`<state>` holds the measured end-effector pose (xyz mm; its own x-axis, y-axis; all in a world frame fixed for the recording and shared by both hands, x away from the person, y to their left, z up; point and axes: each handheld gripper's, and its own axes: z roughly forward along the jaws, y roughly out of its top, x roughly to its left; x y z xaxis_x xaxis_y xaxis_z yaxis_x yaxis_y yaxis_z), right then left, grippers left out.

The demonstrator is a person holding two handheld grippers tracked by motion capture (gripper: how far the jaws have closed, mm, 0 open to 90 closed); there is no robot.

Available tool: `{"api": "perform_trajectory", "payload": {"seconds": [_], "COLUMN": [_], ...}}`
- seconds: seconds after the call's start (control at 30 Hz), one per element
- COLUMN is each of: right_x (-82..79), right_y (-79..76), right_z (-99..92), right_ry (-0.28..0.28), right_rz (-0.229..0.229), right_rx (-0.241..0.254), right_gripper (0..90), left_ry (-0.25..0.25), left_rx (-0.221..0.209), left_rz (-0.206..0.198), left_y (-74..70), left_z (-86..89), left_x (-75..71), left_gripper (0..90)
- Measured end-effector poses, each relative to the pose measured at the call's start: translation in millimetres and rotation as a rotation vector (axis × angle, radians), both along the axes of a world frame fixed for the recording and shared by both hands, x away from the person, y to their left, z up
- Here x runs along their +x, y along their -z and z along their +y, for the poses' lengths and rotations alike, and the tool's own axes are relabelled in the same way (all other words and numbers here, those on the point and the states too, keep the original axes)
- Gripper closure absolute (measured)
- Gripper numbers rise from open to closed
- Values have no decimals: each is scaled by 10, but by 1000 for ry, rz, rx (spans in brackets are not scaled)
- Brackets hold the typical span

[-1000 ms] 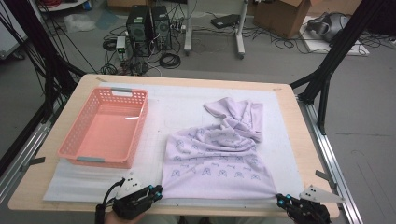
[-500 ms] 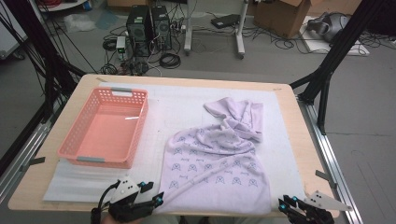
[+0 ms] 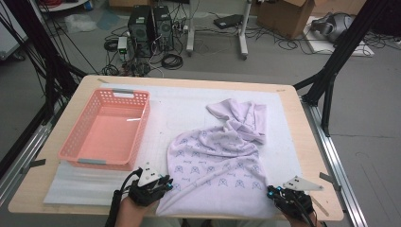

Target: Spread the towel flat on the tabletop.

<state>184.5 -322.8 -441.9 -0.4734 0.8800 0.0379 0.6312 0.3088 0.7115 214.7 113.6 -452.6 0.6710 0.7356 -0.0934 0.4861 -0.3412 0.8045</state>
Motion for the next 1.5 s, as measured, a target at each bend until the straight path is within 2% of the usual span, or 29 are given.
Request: {"api": "perform_trajectory", "payload": {"seconds": [0.07,0.23,0.47,0.57,0.6,0.67,0.73,0.83,1.03,1.13,1.2,1.27,1.33,1.37,1.4,1.43,1.5], "right_x": [-59,-286,-651,-773,-801,-788,-737,-594,-32,244,416,559,673,719,760,774,793], "right_y": [-11,-33,-38,-29,-35,-62,-114,-190,-176,-136,-105,-61,-2,26,47,47,43], "right_z": [-39,-178,-333,-357,-358,-351,-337,-301,-184,-70,-2,65,139,183,231,263,273], "right_ry": [-13,-39,-59,-69,-70,-65,-58,-46,40,73,80,91,78,69,61,56,24], "right_rz": [9,2,37,45,38,16,-20,-70,-107,-91,-75,-53,-26,-8,6,-9,-4], "right_rx": [2,1,0,8,17,36,59,67,71,59,51,76,107,102,88,65,52], "right_gripper": [864,865,866,860,834,711,664,641,697,684,636,586,572,573,586,649,789], "left_ry": [10,29,88,99,92,67,48,36,10,7,8,7,9,11,13,14,23], "left_rx": [4,-50,-43,-45,-50,-71,-89,-113,-135,-132,-126,-128,-132,-132,-138,-139,-137], "left_rz": [10,30,53,39,34,28,19,-3,-27,-29,-25,-20,-20,-19,-17,-17,-18], "left_y": [-18,-69,-94,-111,-118,-138,-156,-195,-234,-221,-203,-189,-184,-183,-181,-182,-186], "left_z": [8,111,211,224,221,209,197,173,130,115,101,86,69,62,51,43,23], "left_x": [-60,-288,-591,-619,-601,-509,-448,-366,-164,-91,-39,20,80,113,147,179,255], "left_gripper": [860,862,869,835,793,690,601,568,542,527,522,514,507,506,505,502,500]}}
